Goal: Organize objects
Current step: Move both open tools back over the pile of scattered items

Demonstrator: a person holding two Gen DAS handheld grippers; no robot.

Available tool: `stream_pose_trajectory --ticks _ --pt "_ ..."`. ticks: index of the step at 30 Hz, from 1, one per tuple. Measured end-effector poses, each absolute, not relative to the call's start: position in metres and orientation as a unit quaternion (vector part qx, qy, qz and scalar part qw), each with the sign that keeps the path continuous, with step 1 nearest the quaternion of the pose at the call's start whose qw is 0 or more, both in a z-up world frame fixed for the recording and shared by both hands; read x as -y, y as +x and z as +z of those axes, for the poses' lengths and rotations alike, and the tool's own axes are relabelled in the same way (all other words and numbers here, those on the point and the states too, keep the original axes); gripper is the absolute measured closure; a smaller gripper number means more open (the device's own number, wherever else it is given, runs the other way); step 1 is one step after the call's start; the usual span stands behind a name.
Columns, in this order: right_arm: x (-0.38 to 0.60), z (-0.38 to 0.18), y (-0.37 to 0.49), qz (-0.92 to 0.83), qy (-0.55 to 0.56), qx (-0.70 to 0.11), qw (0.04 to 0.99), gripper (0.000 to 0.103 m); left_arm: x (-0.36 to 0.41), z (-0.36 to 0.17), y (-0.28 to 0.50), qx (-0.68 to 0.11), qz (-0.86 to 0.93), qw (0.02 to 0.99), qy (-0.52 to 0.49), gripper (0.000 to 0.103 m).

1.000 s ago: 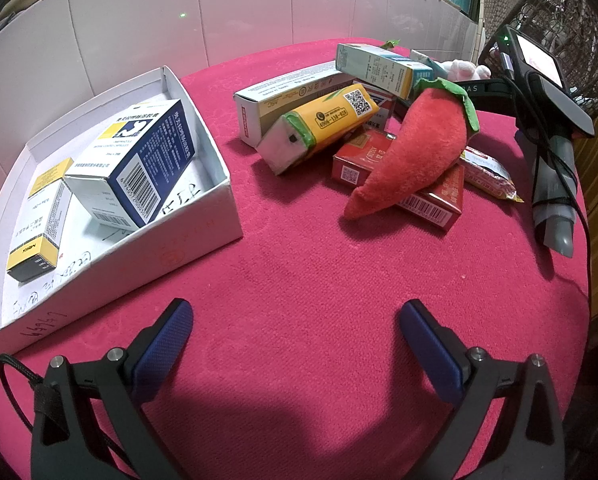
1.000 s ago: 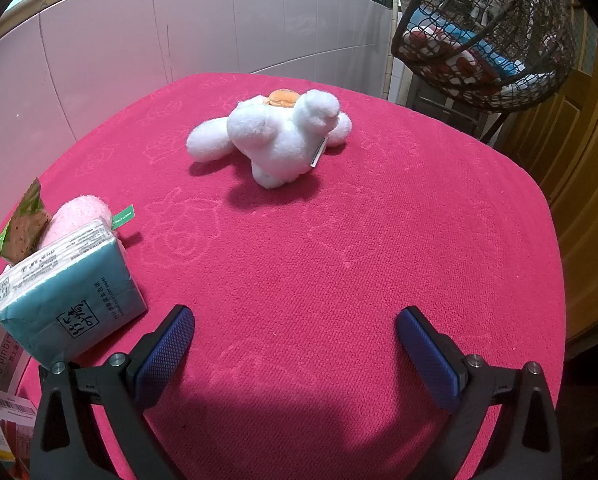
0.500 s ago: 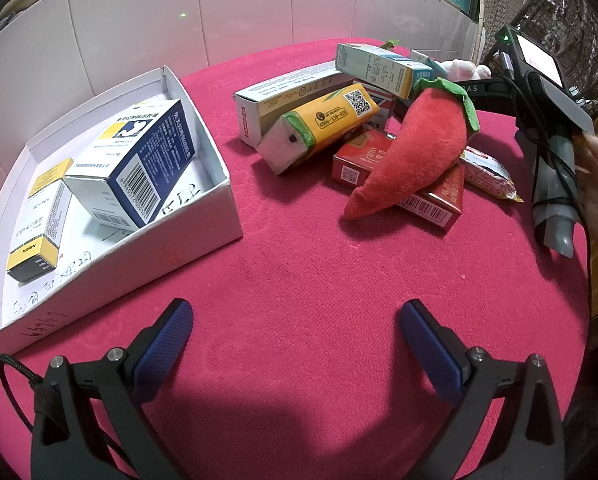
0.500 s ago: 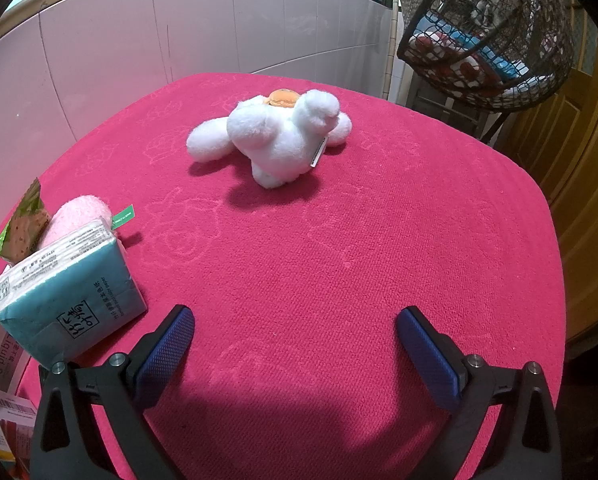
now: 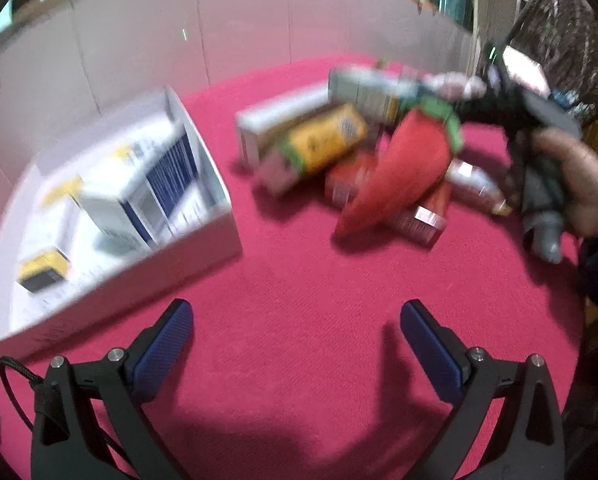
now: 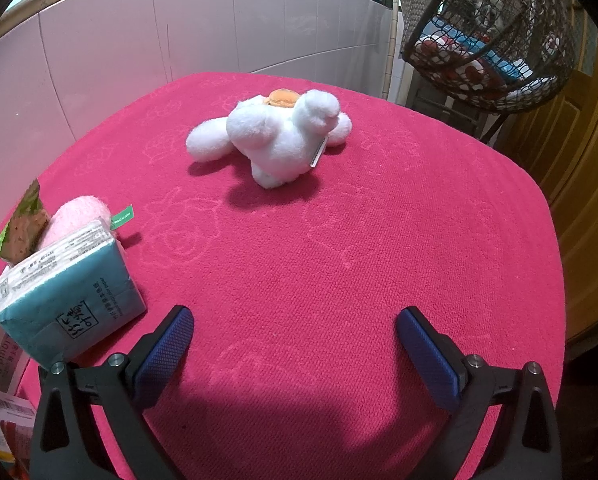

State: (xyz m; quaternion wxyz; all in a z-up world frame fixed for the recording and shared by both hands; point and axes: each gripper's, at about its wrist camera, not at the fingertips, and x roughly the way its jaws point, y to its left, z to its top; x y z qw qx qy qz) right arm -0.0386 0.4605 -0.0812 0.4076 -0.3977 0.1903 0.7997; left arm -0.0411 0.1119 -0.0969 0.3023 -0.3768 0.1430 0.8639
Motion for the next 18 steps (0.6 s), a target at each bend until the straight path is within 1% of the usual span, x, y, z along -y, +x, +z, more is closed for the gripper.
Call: stream_pose_trajectory --ticks 2,4,5,7,11,13,14,16,17,18 --pt "-0.462 -0.080 -0.040 0.809 -0.405 -0.182 0.386 0.000 -0.104 -0.076 -0.033 -0.106 0.876 0.318 -0.348 0.000" --pt "-0.463 -0.075 -0.032 0.825 -0.391 -0.192 0.360 0.000 -0.096 -0.054 -0.028 -0.073 0.884 0.332 -0.320 0.000" --pt "-0.463 -0.069 -0.022 0.837 -0.371 -0.202 0.349 0.000 -0.093 -0.043 -0.025 -0.064 0.888 0.340 -0.302 0.000" --pt "-0.458 -0.043 0.010 0.872 -0.289 -0.210 0.334 0.000 -0.094 -0.029 -0.020 -0.062 0.890 0.355 -0.280 0.000" --pt "-0.439 0.038 0.079 0.931 -0.111 -0.180 0.297 0.000 -0.113 -0.009 -0.022 -0.066 0.869 0.414 -0.262 0.000" --pt "-0.436 0.067 0.105 0.939 -0.045 -0.191 0.284 0.000 -0.126 -0.006 -0.020 -0.070 0.855 0.437 -0.271 0.000" --pt "-0.437 0.080 0.119 0.938 -0.012 -0.205 0.281 0.000 -0.137 -0.005 -0.020 -0.080 0.852 0.438 -0.276 0.000" --pt "-0.443 0.099 0.147 0.927 0.052 -0.246 0.279 0.000 -0.157 -0.005 -0.013 -0.111 0.861 0.409 -0.281 0.000" --pt "-0.445 0.109 0.153 0.923 0.066 -0.253 0.281 0.000 -0.167 -0.006 -0.012 -0.131 0.869 0.387 -0.280 0.000" --pt "-0.446 0.119 0.156 0.924 0.069 -0.244 0.287 0.000 -0.172 -0.009 -0.012 -0.141 0.874 0.373 -0.279 0.000"
